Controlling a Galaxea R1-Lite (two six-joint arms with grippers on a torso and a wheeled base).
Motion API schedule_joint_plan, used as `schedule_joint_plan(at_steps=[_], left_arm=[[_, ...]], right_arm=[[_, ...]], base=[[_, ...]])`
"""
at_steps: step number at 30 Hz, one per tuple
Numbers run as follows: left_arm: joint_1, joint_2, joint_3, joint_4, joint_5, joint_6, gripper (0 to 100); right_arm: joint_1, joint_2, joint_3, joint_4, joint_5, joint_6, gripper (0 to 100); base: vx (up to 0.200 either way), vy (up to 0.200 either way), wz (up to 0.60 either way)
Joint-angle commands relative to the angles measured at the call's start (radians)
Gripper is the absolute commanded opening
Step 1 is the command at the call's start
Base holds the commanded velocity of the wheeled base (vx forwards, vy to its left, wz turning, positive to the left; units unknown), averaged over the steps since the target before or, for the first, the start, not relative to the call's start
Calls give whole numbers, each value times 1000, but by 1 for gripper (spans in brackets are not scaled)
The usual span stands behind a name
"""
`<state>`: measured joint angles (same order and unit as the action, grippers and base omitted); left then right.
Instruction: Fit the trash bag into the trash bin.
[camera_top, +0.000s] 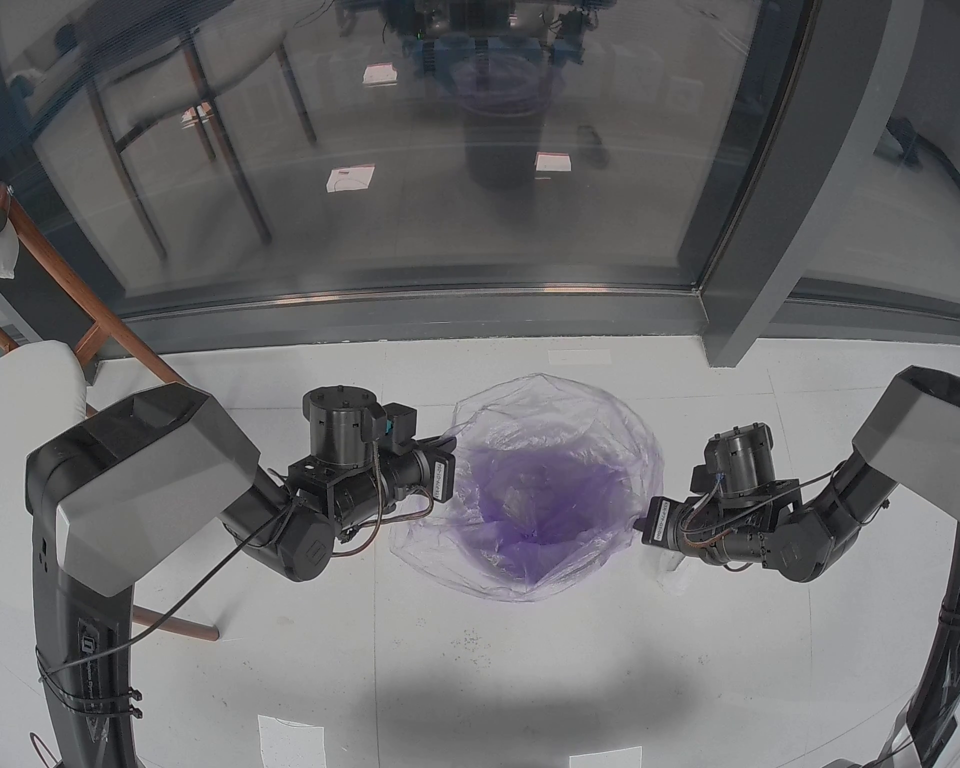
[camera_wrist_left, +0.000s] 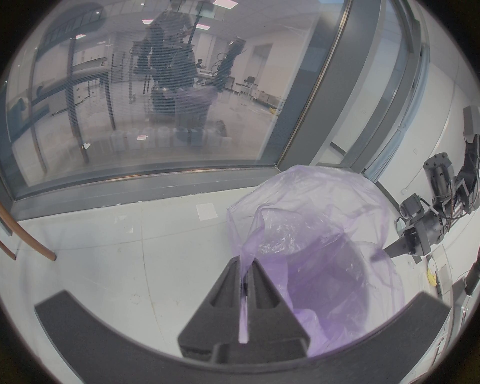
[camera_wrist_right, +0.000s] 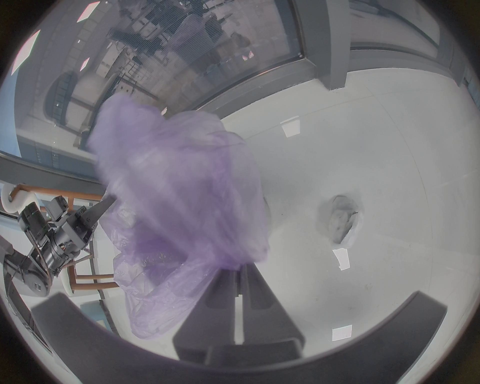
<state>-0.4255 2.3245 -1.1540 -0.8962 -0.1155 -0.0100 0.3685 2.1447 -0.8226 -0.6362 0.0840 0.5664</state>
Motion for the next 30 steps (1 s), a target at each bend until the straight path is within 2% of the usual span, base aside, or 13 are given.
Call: schedule_joint_plan(at_steps=[1, 6, 12, 19, 22, 23, 26, 30], left_arm=[[-9, -5, -55, 68, -1, -1, 0], [1, 4, -101, 164, 0, -1, 0], [4, 46, -151, 191, 0, -11, 0], [2, 59, -222, 275, 17, -110, 0], [4, 76, -228, 283, 23, -117, 0], [5, 79, -230, 283, 28, -117, 0], [8, 79, -234, 284, 36, -120, 0], [7, 78, -231, 284, 36, -122, 0]], right_arm=[[-30, -6, -30, 0, 3, 1, 0], [-62, 9, -59, 10, 14, 1, 0], [-82, 66, -109, 10, 19, -2, 0], [-94, 126, -193, 20, 22, -2, 0], [-100, 129, -193, 39, 25, -3, 0], [-105, 129, -193, 32, 25, 0, 100], [-114, 100, -182, 39, 33, 15, 100], [-85, -20, -98, 46, 74, 73, 100]], base=[[0, 0, 0], [0, 0, 0], [0, 0, 0], [0, 0, 0], [0, 0, 0], [0, 0, 0], [0, 0, 0], [0, 0, 0]])
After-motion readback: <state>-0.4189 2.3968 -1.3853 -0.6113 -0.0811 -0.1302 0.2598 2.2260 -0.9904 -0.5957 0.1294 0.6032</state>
